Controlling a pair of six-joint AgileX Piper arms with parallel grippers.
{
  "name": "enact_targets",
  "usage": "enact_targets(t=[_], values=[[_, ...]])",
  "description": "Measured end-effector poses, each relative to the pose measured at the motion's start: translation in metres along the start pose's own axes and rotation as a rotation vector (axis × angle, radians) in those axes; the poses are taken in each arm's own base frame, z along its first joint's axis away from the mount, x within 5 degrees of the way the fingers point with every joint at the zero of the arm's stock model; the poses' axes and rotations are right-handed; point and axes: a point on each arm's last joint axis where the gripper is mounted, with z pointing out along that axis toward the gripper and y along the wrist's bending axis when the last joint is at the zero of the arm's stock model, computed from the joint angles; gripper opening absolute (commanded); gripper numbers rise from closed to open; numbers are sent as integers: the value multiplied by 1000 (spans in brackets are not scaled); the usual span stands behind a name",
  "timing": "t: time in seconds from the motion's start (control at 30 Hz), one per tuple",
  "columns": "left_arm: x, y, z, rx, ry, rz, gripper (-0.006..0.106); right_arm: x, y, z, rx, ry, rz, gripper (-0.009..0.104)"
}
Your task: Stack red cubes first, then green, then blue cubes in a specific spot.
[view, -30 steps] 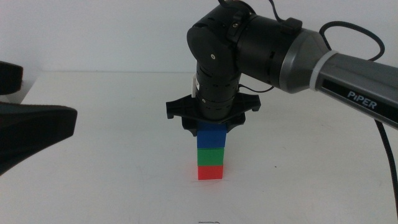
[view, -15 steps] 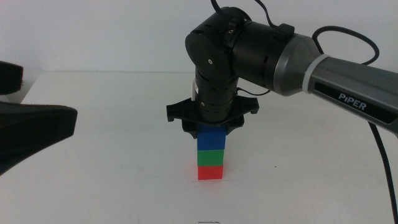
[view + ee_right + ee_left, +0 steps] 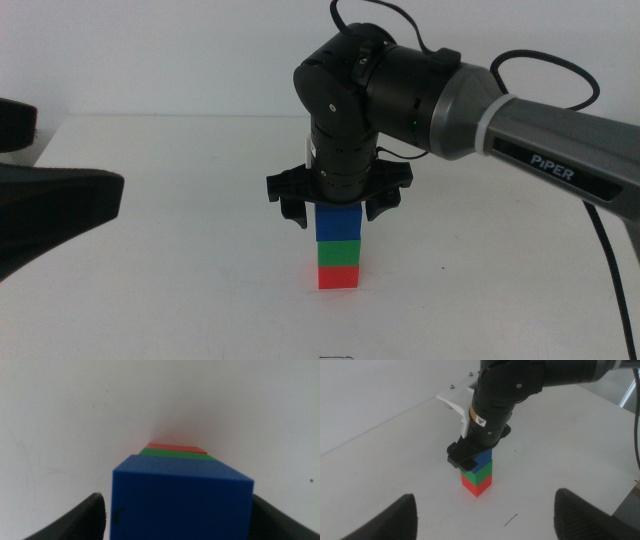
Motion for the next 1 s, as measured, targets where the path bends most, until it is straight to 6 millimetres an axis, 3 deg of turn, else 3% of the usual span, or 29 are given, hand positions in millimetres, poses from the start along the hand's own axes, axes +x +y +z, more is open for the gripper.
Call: enact_targets(t=[0.1, 0.17, 0.33, 0.47, 0.63, 0.8, 0.9, 1.0], values=[[0, 0, 0, 0, 0, 0, 94, 1, -2, -18, -22, -25, -18, 94], [0, 0, 0, 0, 0, 0, 94, 2, -5, -43, -55, -69, -26, 94], [0, 0, 0, 0, 0, 0, 94, 15, -27, -133, -158, -237, -41, 94], [0, 0, 0, 0, 0, 0, 94, 32, -69, -205, -216, -390, -115, 94], [0, 0, 0, 0, 0, 0, 94, 67, -140, -231, -199, -482, -248, 94], [0, 0, 0, 0, 0, 0, 94, 124, -205, -240, -200, -700, -233, 94], [0, 0, 0, 0, 0, 0, 94, 160, -229, -233, -154, -798, -223, 94], [0, 0, 0, 0, 0, 0, 94, 188, -231, -227, -185, -868, -284, 94]])
